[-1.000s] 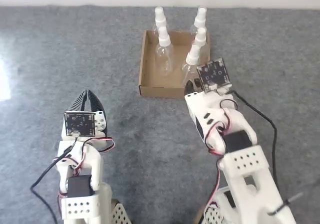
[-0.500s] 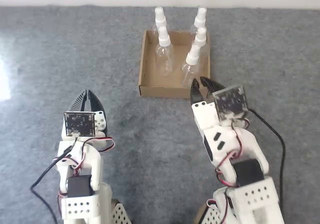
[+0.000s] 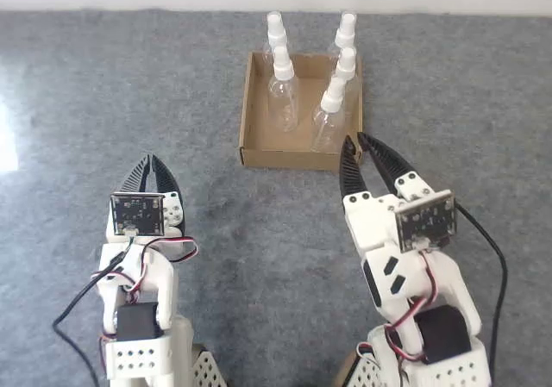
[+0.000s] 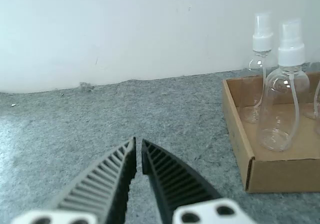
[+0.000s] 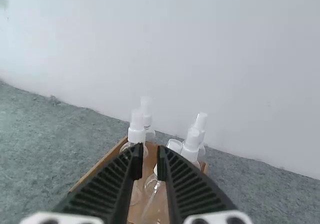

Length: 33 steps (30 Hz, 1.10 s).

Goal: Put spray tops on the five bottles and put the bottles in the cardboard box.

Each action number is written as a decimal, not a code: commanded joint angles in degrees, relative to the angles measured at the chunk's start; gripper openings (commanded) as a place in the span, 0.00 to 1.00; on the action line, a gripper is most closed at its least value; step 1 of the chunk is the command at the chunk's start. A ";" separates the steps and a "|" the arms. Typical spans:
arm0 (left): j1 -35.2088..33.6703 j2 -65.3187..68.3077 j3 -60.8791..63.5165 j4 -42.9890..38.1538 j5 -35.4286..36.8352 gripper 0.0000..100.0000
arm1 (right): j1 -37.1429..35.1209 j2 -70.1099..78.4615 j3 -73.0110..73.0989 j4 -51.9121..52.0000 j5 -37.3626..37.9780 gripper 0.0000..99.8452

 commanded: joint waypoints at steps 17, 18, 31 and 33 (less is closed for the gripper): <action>-0.18 -1.32 -0.57 -0.53 -0.35 0.02 | 0.84 -12.79 -1.58 6.11 0.97 0.03; -0.26 -1.32 -0.57 -0.53 -0.35 0.02 | 0.84 -12.79 -1.85 6.81 0.97 0.03; -0.26 -1.32 -0.57 -0.53 -0.35 0.02 | 7.78 -12.79 1.67 17.01 0.62 0.03; -0.26 -1.32 -0.57 -0.53 -0.35 0.02 | 8.48 -12.79 5.19 17.01 0.62 0.03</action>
